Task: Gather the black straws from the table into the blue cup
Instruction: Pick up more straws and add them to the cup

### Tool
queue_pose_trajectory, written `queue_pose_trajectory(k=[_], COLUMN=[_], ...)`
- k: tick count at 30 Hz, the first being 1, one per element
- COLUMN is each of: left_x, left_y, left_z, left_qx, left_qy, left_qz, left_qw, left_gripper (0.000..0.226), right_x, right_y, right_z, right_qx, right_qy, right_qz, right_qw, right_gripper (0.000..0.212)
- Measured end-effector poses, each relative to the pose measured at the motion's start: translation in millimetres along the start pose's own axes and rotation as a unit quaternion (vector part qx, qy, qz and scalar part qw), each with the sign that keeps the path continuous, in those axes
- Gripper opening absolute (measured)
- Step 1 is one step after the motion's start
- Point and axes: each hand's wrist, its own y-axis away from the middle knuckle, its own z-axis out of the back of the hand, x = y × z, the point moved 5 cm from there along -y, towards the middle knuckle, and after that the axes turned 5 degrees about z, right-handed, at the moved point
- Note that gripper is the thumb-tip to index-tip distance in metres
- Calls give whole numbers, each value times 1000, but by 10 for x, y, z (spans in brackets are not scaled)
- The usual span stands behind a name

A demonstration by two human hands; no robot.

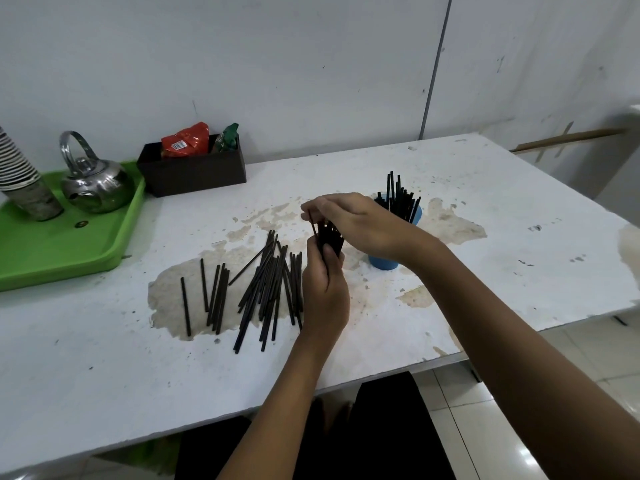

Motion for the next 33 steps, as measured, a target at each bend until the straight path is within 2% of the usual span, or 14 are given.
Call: queue_pose_trajectory(k=[3, 8, 11, 14, 20, 24, 29, 33], left_x=[-6, -26, -42, -36, 24, 101, 113, 73], left_y=[-2, 6, 13, -13, -41, -71, -75, -44], left_z=[23, 29, 39, 48, 21, 17, 6, 20], left_qx=[-15, -19, -26, -38, -6, 11, 21, 17], left_qy=[-45, -54, -50, -55, -73, -78, -83, -73], left_qz=[-16, -18, -29, -44, -36, 2, 22, 21], left_qw=[999, 998, 998, 997, 997, 997, 996, 997], left_gripper=[26, 16, 20, 30, 39, 48, 43, 38], right_x=[3, 4, 19, 29, -64, -201, -253, -218], right_y=[-2, 8, 17, 8, -33, -64, -58, -21], right_z=[5, 10, 3, -5, -50, -90, -102, -74], right_qx=[16, 26, 30, 35, 52, 48, 69, 47], right_qy=[-67, -71, -97, -103, -46, -21, 31, -21], right_qz=[-34, -52, -59, -59, -65, -90, -97, -108], right_qw=[997, 996, 993, 992, 996, 995, 992, 993], right_gripper=[48, 61, 65, 61, 46, 42, 37, 38])
